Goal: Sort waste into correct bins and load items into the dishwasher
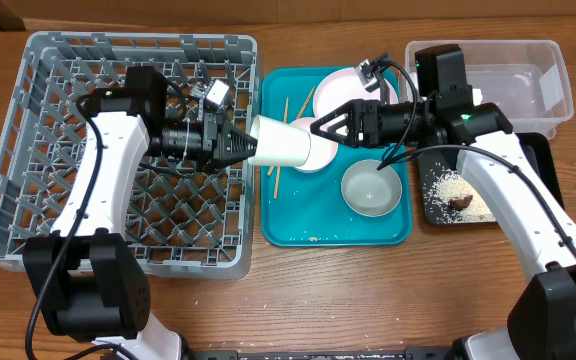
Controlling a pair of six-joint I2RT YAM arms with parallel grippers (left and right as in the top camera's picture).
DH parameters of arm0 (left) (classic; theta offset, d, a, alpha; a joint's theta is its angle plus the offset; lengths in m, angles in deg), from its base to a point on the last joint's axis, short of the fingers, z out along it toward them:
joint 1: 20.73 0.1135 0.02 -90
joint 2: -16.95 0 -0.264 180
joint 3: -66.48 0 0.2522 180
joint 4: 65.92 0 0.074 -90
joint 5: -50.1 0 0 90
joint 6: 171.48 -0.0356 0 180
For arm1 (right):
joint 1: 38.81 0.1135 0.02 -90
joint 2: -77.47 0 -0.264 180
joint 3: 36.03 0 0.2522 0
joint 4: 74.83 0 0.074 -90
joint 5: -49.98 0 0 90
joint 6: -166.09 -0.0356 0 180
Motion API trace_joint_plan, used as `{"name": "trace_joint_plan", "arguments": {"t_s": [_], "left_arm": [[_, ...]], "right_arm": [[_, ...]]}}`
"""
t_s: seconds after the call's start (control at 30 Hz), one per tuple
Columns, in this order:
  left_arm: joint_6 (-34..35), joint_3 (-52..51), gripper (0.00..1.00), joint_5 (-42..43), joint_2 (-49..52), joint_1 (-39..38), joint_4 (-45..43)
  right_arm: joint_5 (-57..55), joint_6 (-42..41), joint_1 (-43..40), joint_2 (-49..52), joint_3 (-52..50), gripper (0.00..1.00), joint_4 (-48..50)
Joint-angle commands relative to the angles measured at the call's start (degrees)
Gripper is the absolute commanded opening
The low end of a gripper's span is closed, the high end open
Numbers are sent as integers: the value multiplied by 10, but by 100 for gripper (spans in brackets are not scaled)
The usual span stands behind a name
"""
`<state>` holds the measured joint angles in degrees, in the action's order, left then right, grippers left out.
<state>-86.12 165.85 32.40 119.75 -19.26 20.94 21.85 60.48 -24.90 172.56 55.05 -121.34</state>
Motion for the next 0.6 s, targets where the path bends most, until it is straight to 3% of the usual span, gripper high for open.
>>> {"name": "trace_joint_plan", "arguments": {"t_s": [0.0, 0.13, 0.23, 0.27, 0.43, 0.57], "left_arm": [[-5, 13, 4, 72, -16, -4, 1], [-3, 13, 4, -9, -16, -15, -10], [68, 13, 4, -217, -16, -55, -19], [77, 13, 4, -249, -16, -70, -25], [209, 13, 4, -582, -16, -220, -63], [268, 12, 4, -731, 0, -314, -62]], "right_arm": [[-3, 4, 8, 2, -2, 91, 2], [-5, 7, 9, 2, -2, 90, 0], [-39, 6, -16, 2, -2, 87, -10], [-43, 6, -24, 2, -2, 86, -12], [-54, 24, -84, -7, 4, 83, -66], [-90, 47, -94, -14, 4, 84, -107]]}}
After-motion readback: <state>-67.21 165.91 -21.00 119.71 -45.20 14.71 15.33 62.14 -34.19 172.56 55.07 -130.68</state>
